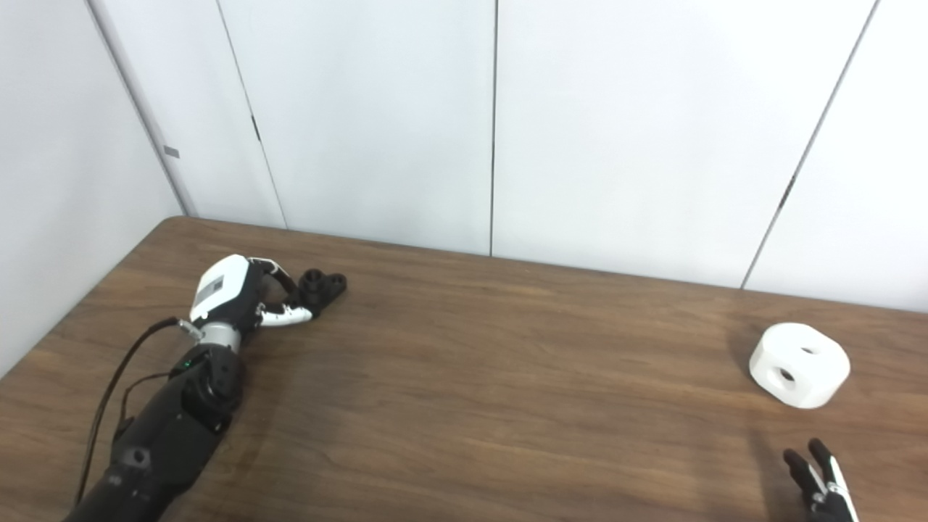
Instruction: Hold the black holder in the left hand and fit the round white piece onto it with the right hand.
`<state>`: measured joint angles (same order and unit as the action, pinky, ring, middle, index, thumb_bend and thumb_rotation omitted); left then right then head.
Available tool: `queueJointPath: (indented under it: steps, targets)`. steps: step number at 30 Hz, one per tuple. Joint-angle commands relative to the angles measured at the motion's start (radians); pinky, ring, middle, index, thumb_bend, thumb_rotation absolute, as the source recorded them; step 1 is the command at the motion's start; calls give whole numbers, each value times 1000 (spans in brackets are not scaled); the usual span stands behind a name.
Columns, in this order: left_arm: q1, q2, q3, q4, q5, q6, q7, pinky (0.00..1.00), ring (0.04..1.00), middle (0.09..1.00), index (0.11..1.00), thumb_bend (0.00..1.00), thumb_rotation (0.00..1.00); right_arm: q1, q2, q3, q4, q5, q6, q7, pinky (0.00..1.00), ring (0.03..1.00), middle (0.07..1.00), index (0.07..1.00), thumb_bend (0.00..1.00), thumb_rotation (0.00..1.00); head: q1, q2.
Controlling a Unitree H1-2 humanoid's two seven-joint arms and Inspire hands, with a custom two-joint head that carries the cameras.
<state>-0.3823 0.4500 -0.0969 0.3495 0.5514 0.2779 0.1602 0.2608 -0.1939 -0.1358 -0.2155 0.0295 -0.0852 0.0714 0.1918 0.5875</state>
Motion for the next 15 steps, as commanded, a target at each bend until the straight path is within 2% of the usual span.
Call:
queueJointPath:
  steps: [1, 3, 6, 11, 15]
  targets:
    - [-1, 7, -11, -35, -18, -21, -40, 766, 854, 782, 487, 519, 50, 17, 5, 7, -7, -4, 14, -1, 1000, 959, 925, 969, 676, 1000, -2, 2]
    - [18, 3, -17, -74, -30, -1, -84, 766, 860, 784, 486, 518, 51, 16, 7, 10, -8, -4, 12, -1, 1000, 949, 921, 966, 669, 1000, -9, 5]
    - [58, 0, -32, -133, -45, -24, -130, 772, 878, 800, 487, 517, 50, 15, 7, 14, -8, -9, 6, -1, 1000, 946, 924, 968, 664, 1000, -20, 8]
    - [130, -12, -74, -257, -43, -21, -201, 838, 885, 809, 488, 514, 55, 13, 9, 24, -10, -29, 0, -6, 1000, 937, 918, 970, 665, 1000, -43, 18]
    - [187, -18, -118, -371, -36, -30, -250, 778, 851, 791, 487, 516, 51, 13, 16, 31, -19, -35, 3, -14, 1000, 940, 921, 969, 677, 1000, -62, 26]
